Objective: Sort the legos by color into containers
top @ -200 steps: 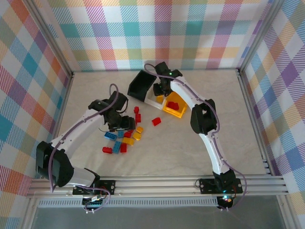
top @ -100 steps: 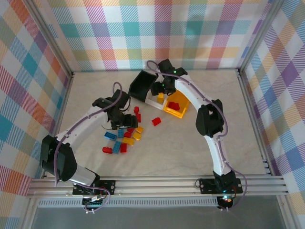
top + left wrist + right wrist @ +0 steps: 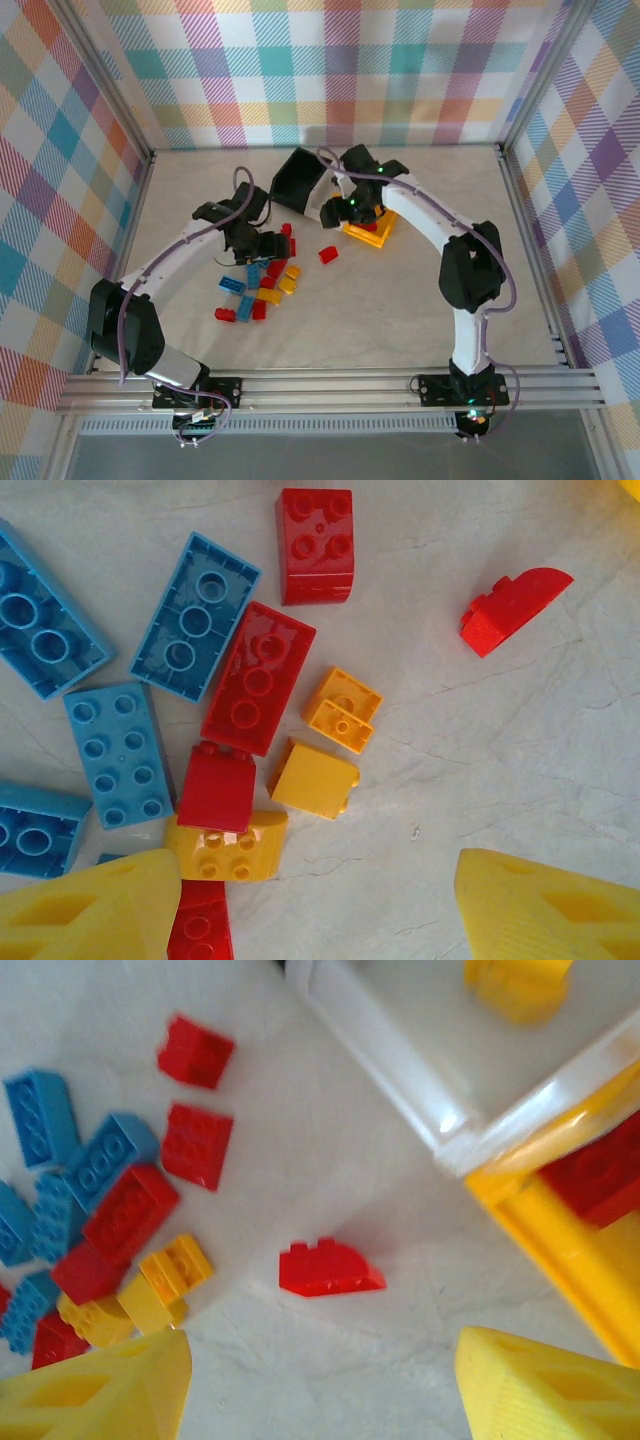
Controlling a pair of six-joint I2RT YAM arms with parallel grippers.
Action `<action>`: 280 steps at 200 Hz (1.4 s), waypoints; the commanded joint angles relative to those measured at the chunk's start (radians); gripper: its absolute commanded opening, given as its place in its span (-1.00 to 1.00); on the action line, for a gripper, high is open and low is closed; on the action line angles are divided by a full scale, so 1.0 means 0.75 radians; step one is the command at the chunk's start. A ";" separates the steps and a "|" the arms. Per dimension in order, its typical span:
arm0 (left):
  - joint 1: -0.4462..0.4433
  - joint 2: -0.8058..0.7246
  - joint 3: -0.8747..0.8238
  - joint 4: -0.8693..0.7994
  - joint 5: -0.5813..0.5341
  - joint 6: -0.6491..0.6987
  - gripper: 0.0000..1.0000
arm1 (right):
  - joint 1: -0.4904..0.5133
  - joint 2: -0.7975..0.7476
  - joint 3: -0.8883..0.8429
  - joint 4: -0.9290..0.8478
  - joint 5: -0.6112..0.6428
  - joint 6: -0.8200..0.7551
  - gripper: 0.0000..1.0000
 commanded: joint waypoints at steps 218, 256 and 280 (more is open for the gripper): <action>0.105 -0.239 -0.155 -0.082 0.047 0.018 0.50 | 0.166 0.304 0.022 0.015 0.201 -0.111 0.30; 0.112 -0.231 -0.172 -0.063 0.063 0.018 0.50 | 0.166 0.303 0.028 0.011 0.245 -0.113 0.02; 0.113 -0.221 -0.176 -0.053 0.067 0.015 0.51 | 0.166 0.289 0.034 0.015 0.251 -0.104 -0.10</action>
